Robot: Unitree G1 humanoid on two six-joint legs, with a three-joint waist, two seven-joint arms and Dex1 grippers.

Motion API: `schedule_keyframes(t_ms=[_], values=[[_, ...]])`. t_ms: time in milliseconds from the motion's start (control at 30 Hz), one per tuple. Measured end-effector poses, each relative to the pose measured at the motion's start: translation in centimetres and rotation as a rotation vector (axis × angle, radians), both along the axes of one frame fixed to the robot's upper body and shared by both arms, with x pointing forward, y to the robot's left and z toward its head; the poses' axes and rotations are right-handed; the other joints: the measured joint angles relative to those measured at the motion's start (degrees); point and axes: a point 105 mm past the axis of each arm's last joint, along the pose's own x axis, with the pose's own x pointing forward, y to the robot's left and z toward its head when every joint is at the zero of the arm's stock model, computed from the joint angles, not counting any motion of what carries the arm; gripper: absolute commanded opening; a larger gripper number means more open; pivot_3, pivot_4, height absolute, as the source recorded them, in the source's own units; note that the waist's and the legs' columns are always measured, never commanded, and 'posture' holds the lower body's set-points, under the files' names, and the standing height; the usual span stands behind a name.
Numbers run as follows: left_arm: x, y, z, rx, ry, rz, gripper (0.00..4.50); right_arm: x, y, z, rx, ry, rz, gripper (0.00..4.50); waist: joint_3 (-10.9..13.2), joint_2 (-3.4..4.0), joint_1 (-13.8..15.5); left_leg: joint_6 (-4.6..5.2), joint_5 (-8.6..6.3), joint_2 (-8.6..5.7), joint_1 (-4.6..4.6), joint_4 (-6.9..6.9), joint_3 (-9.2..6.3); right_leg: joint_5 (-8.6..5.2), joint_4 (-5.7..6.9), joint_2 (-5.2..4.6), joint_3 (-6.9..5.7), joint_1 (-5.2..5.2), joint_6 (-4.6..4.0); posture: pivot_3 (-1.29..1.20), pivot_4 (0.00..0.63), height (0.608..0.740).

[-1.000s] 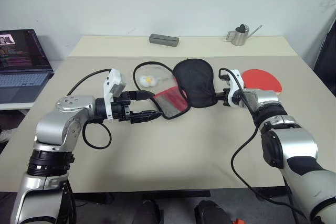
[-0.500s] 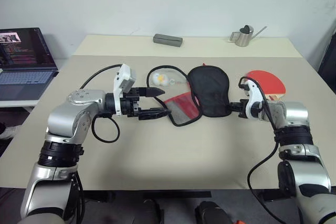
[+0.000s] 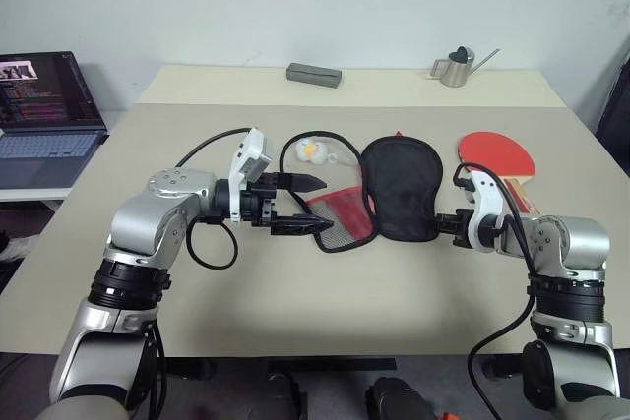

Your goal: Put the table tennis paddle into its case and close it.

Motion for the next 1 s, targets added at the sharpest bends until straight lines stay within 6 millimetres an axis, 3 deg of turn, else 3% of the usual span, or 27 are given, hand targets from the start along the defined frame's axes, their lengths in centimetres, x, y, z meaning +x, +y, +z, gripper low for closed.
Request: schedule_keyframes(t_ms=[167, 367, 467, 667, 1000], values=[[0.1, 0.0, -0.2, 0.006, -0.001, -0.002, 4.50, -0.1, 0.9, 0.0, 0.011, -0.002, 0.003, 0.02, 0.00, 0.00, 0.01, 0.00, 0.00, 0.00, -0.11, -0.01, -0.02, 0.00, -0.04, 0.00, -0.02, -0.07, 0.00, 0.00, 0.150, 0.740], [0.0, 0.0, -0.3, 0.010, 0.001, -0.008, 4.50, 0.0, 0.3, -0.1, -0.042, -0.015, -0.006, 0.02, 0.00, 0.00, 0.06, 0.00, 0.00, -0.01, -0.22, -0.01, -0.07, 0.00, -0.13, 0.00, -0.07, -0.11, 0.00, 0.00, 0.150, 0.740], [0.0, 0.0, -0.3, 0.011, 0.002, -0.007, 4.50, 0.3, -0.6, 0.1, -0.093, -0.034, -0.029, 0.70, 0.00, 0.00, 0.09, 0.00, 0.00, -0.01, -0.25, -0.01, -0.09, 0.00, -0.14, 0.00, -0.09, -0.13, 0.00, 0.00, 0.150, 0.740], [0.0, 0.0, -0.3, 0.012, 0.001, -0.007, 4.50, 0.5, -0.9, 0.3, -0.116, -0.054, -0.044, 2.63, 0.00, 0.00, 0.10, 0.00, 0.00, -0.02, -0.26, 0.01, -0.14, 0.01, -0.13, 0.00, -0.12, -0.11, 0.01, 0.00, 0.150, 0.740], [0.0, 0.0, -0.4, 0.014, 0.001, -0.007, 4.50, -0.7, -2.5, 3.8, -0.143, -0.115, 0.035, 2.63, 0.00, 0.00, 0.28, 0.01, 0.00, -0.01, -0.45, 0.04, -0.26, 0.01, -0.18, 0.03, -0.20, -0.23, 0.01, 0.00, 0.150, 0.740]])
